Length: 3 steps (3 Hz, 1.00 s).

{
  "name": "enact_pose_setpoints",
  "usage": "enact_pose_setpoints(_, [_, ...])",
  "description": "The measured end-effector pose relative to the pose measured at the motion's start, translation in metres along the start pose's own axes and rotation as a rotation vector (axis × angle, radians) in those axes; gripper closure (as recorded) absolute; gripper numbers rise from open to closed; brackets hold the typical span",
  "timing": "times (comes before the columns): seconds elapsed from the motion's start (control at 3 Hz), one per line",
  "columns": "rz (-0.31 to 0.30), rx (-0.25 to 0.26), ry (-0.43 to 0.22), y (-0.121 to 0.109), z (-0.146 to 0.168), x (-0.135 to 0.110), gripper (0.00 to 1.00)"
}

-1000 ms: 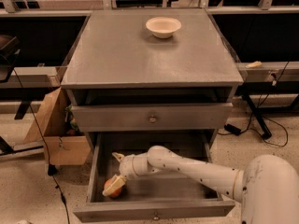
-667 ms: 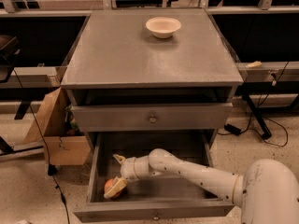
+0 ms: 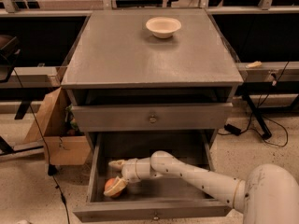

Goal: Pick orange from middle drawer and place on counter

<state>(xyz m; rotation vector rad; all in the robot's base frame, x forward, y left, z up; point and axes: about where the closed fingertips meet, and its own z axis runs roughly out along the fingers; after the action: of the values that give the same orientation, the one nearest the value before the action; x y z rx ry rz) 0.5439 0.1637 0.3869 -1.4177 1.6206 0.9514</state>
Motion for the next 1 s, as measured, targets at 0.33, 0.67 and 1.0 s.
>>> enact_pose_setpoints(0.33, [0.0, 0.0, 0.0, 0.002, -0.004, -0.008, 0.59])
enact_pose_setpoints(0.67, [0.0, 0.0, 0.0, 0.003, -0.007, -0.017, 0.82])
enact_pose_setpoints(1.0, [0.0, 0.0, 0.0, 0.003, -0.008, -0.023, 0.78])
